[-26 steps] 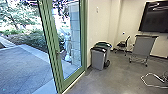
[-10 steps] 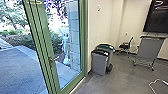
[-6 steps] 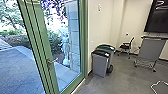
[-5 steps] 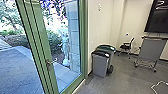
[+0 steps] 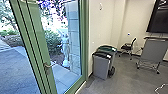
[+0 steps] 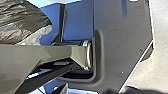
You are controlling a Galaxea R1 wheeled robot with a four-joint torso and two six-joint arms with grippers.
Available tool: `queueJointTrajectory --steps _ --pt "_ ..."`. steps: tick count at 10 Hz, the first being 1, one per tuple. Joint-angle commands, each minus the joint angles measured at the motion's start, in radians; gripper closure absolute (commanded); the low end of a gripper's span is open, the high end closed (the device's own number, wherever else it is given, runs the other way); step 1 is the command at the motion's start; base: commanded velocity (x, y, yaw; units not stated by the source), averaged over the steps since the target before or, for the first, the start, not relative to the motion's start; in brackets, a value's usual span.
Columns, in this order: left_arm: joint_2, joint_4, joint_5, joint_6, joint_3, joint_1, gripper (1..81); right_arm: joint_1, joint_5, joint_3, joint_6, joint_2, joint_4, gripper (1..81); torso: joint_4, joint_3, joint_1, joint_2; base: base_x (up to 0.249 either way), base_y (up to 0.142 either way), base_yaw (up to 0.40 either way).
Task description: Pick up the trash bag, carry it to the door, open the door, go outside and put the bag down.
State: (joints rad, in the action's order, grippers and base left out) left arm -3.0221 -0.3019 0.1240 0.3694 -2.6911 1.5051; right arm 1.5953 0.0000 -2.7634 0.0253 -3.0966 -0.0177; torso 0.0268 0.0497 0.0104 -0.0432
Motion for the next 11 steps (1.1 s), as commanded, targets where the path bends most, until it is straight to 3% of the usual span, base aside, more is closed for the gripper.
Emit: queueJointTrajectory --steps 1,11 --pt "0.002 0.012 -0.057 0.005 0.003 -0.049 81.1 -0.036 -0.063 0.009 0.007 -0.013 0.013 1.0 0.000 0.000 0.000 0.000 0.164 0.075 0.000" --pt "0.002 0.012 -0.057 0.005 0.003 -0.049 81.1 -0.033 -0.061 0.007 0.007 -0.012 0.012 1.0 0.000 0.000 0.000 0.000 0.157 0.014 0.000"
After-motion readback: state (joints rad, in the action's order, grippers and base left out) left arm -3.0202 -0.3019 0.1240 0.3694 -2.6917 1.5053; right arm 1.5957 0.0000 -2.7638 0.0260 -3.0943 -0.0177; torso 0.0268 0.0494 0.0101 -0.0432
